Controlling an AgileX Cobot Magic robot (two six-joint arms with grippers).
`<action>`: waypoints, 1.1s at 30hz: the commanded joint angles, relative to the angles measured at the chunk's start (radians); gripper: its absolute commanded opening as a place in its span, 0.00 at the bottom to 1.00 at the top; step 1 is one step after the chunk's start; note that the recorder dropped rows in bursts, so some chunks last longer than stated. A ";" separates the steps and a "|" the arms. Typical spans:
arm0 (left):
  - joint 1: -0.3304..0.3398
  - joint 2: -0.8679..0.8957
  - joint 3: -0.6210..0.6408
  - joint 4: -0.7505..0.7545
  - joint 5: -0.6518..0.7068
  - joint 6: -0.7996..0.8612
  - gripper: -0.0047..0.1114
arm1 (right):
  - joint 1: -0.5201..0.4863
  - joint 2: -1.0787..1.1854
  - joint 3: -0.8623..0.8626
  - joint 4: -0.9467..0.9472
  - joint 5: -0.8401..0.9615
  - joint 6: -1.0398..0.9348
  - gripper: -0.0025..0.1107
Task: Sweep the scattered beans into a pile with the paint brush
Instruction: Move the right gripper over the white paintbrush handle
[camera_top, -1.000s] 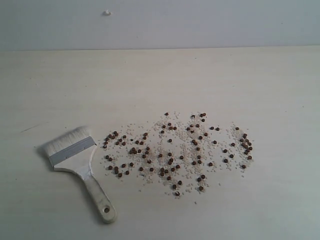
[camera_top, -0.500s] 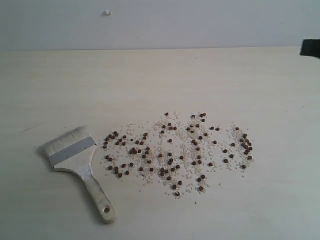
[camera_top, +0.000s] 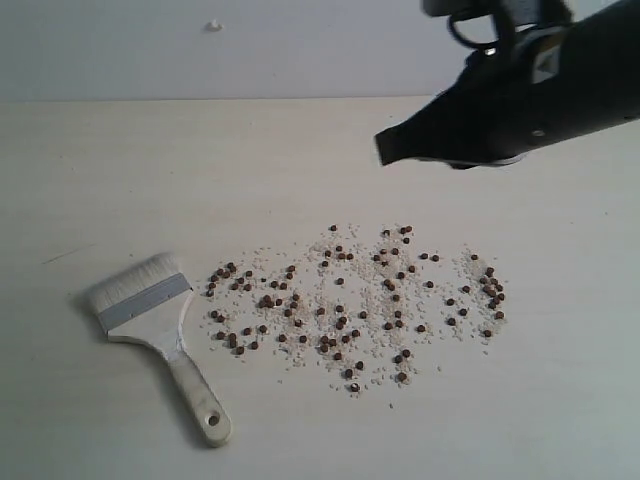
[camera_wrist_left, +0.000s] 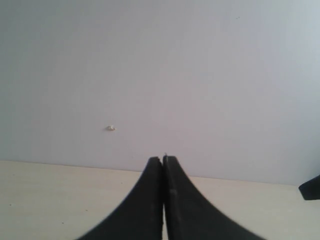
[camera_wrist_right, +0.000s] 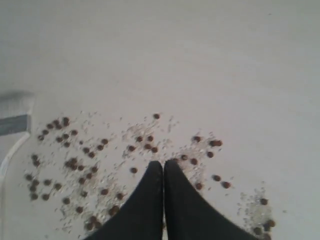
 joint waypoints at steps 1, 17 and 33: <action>-0.005 -0.006 0.005 0.004 0.000 -0.003 0.04 | 0.091 0.126 -0.094 0.000 0.073 -0.024 0.02; -0.005 -0.006 0.005 0.004 0.000 -0.003 0.04 | 0.149 0.284 -0.196 0.172 -0.198 -0.023 0.02; -0.005 -0.006 0.005 0.004 0.000 -0.003 0.04 | 0.149 0.311 -0.196 0.183 -0.085 -0.122 0.02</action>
